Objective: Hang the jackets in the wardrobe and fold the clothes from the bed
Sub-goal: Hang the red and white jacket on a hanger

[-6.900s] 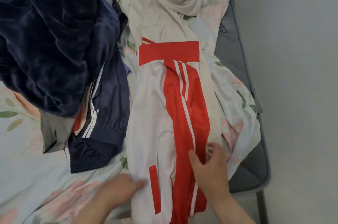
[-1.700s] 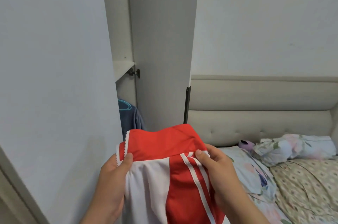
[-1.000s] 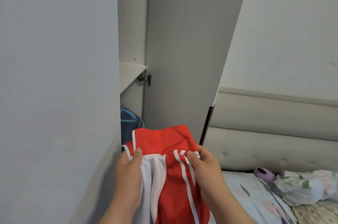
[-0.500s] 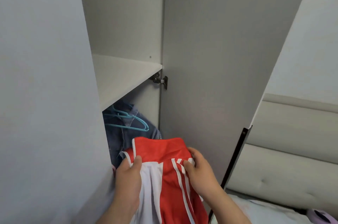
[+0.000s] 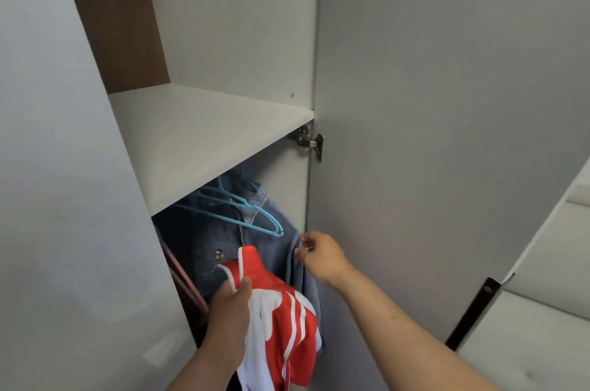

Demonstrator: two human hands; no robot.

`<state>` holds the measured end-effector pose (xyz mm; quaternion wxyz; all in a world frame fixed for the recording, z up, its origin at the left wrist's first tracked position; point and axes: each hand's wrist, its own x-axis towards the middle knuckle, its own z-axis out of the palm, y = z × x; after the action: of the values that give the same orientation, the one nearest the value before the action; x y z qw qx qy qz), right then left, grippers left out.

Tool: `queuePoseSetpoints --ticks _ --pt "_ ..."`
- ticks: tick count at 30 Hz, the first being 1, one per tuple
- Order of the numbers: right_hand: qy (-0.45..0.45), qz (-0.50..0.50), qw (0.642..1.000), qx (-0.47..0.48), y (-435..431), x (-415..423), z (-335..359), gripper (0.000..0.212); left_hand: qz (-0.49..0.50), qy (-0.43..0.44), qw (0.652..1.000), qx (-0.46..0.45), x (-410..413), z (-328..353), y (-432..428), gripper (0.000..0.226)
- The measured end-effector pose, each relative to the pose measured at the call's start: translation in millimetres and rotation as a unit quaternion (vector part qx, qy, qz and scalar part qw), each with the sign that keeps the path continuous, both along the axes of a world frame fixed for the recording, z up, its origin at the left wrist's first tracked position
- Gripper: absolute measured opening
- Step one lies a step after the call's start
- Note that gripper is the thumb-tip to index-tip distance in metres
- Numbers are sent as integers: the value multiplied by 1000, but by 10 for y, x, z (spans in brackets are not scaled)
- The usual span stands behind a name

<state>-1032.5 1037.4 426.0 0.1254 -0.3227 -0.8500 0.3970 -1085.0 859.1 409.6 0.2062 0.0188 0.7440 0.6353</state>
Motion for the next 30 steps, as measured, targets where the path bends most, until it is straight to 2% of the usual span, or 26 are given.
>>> queuePoseSetpoints --ticks 3,7,11,19,23,25,30 --pt "19 11 999 24 87 -329 29 32 6 1 1000 -17 -92 45 85 26" --pt "2 56 995 87 192 -697 4 43 24 -6 1000 -19 -210 62 157 37" --pt "-13 67 990 120 283 -938 -59 54 32 -21 999 -14 -294 44 175 32" --pt "-41 80 991 104 482 -1266 -203 38 56 -27 998 -10 -435 -24 161 31" --pt "-49 85 991 92 509 -1358 -319 23 60 -21 998 14 -463 -14 200 17" --pt "-52 88 991 87 514 -1394 -376 18 59 -12 998 15 -476 -14 200 19" --pt "-15 96 993 74 491 -1394 -452 26 53 -16 998 7 -501 -41 179 21"
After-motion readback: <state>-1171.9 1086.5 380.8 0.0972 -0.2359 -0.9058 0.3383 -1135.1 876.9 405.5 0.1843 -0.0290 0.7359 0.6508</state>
